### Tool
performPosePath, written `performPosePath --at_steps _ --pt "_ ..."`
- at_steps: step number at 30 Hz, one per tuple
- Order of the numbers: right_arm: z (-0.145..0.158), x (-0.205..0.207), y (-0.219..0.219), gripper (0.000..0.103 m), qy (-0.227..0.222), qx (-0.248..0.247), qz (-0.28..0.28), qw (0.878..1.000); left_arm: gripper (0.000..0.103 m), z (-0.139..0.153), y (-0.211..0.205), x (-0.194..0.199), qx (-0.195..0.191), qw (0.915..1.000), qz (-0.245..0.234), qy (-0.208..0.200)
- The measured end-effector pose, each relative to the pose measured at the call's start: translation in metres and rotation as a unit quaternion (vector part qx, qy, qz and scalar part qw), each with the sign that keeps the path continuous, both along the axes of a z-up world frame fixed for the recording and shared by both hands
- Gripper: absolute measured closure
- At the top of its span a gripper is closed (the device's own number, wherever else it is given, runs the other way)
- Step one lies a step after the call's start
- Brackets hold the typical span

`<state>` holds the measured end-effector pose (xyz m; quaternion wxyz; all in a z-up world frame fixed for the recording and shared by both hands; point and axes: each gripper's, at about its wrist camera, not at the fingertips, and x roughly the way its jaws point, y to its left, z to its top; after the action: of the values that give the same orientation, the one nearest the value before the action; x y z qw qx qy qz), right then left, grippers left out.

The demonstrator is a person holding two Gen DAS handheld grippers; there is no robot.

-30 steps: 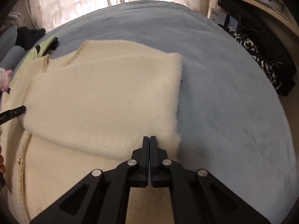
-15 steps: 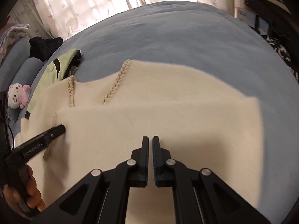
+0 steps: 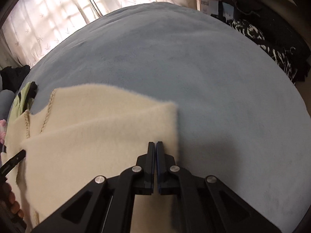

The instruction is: Fold large clothes

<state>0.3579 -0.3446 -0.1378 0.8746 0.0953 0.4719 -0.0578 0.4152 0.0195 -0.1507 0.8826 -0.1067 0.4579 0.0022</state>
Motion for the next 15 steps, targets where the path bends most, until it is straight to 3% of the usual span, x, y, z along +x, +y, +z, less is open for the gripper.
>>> performPosePath --at_steps 5,9,15 --pt "0.008 -0.014 0.028 0.098 0.009 -0.062 0.001 0.998 0.072 0.009 0.000 -0.010 0.005 0.9999 0.005 0.008" --pt "0.016 -0.029 0.036 0.097 0.017 -0.027 0.003 0.999 0.072 0.022 0.004 -0.031 0.019 0.9998 0.005 0.008" --pt "0.036 -0.069 0.069 0.097 0.020 -0.014 0.031 0.999 0.072 0.053 0.012 -0.080 0.040 0.9991 -0.012 -0.008"
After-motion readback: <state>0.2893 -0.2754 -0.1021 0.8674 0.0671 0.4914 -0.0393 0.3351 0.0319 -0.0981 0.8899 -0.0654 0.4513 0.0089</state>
